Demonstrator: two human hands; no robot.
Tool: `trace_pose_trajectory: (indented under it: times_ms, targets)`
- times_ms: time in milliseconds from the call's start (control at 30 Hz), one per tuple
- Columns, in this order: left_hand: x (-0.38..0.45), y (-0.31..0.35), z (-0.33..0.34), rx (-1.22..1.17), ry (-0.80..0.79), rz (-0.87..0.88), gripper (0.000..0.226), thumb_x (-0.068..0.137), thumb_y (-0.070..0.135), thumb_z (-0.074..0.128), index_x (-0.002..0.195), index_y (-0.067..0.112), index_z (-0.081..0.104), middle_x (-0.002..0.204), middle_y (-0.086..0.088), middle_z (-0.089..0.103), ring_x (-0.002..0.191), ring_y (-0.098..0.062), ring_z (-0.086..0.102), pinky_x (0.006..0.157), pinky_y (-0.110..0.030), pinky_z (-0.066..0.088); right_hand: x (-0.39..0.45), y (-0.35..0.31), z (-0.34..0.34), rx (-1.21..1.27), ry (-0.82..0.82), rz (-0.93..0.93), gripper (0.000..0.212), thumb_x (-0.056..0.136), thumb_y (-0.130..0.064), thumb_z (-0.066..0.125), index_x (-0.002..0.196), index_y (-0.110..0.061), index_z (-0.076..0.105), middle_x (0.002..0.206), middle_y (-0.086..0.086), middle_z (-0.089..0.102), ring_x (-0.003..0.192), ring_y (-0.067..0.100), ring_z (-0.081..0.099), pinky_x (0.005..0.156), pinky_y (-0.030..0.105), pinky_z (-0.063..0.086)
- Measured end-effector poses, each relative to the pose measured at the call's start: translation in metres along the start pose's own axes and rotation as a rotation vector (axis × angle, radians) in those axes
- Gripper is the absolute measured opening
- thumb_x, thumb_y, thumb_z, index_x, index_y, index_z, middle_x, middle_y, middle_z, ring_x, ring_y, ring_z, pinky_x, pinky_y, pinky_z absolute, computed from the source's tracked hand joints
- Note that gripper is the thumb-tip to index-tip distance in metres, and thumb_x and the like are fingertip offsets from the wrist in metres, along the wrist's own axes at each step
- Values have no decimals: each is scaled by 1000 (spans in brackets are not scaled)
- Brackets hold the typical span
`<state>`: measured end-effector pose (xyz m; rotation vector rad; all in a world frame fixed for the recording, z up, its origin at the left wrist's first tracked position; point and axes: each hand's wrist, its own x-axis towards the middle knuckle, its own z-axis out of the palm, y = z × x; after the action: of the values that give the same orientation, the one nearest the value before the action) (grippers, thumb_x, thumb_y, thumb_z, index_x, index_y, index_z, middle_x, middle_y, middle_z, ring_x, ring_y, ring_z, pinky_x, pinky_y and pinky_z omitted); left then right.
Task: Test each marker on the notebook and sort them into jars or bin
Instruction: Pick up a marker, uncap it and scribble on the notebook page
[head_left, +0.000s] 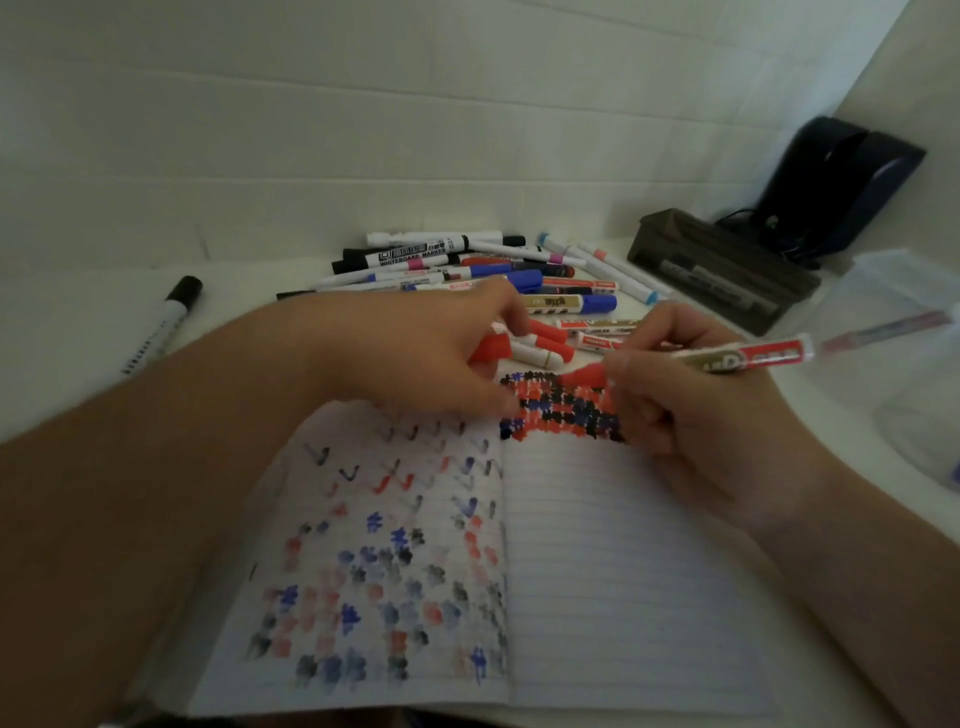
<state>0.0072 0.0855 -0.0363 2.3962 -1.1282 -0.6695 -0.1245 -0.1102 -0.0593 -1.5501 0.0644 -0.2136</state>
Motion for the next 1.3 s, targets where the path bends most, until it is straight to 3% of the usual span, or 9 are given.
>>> trace_pose_trajectory:
  times_ms: [133, 200, 300, 433, 633, 833, 1067, 1133, 1300]
  targets:
    - [1, -5, 0, -198, 167, -2, 13, 105, 39, 52, 113, 45, 43, 107, 9, 71, 99, -24, 67, 87, -51, 59, 0, -11, -20, 209, -77, -30, 17, 79, -11, 80, 86, -16, 65, 62, 4, 49, 48, 14, 40, 42, 22, 33]
    - [2, -3, 4, -231, 215, 71, 12, 107, 34, 48, 113, 44, 48, 105, 20, 71, 94, -16, 67, 86, -46, 58, 0, -13, -24, 267, -58, 27, 9, 82, -17, 68, 90, -17, 72, 69, 5, 56, 55, 15, 45, 44, 21, 39]
    - [7, -1, 11, -272, 303, 128, 20, 105, 30, 53, 114, 48, 56, 109, 21, 69, 97, -3, 65, 89, -35, 55, 0, -14, -24, 323, -12, 107, 32, 81, -27, 52, 94, -15, 78, 73, 4, 65, 59, 16, 50, 44, 20, 40]
    - [9, 1, 17, -289, 346, 171, 27, 104, 27, 56, 116, 50, 60, 105, 32, 63, 92, 13, 60, 80, -19, 47, 0, -15, -23, 310, 20, 128, 33, 78, -28, 51, 91, -19, 80, 71, 1, 69, 56, 15, 53, 42, 18, 33]
    - [10, 3, 19, -282, 357, 221, 27, 104, 24, 56, 115, 48, 62, 97, 27, 66, 82, 3, 63, 73, -18, 50, 2, -10, -26, 293, 14, 123, 20, 82, -21, 56, 93, -17, 73, 78, 8, 71, 59, 20, 55, 48, 22, 46]
    - [9, 12, 23, -350, 318, 269, 24, 105, 16, 54, 117, 34, 62, 87, 35, 68, 78, 14, 62, 68, -5, 46, 5, -2, -22, 103, 54, 63, 12, 98, -15, 62, 89, -18, 69, 90, 17, 75, 59, 23, 60, 55, 28, 50]
    - [13, 18, 33, -452, 348, 299, 18, 109, 27, 43, 103, 35, 58, 64, 22, 59, 56, 1, 45, 58, -22, 41, -3, -12, -29, -244, 126, -182, 22, 85, -21, 73, 105, -16, 78, 90, 12, 79, 68, 25, 69, 61, 30, 59]
    - [13, 22, 36, -488, 383, 306, 19, 108, 35, 43, 96, 36, 58, 67, 16, 59, 60, -3, 46, 61, -30, 43, -2, -14, -27, -163, 140, -150, 17, 90, -18, 70, 103, -13, 78, 88, 13, 78, 69, 25, 68, 59, 29, 56]
    - [13, 29, 38, -331, 522, 387, 12, 107, 33, 46, 97, 32, 53, 82, 19, 63, 69, 4, 55, 63, -23, 44, -4, -20, -17, 45, 111, 21, 15, 98, -17, 66, 106, -9, 74, 88, 13, 74, 69, 17, 65, 51, 19, 45]
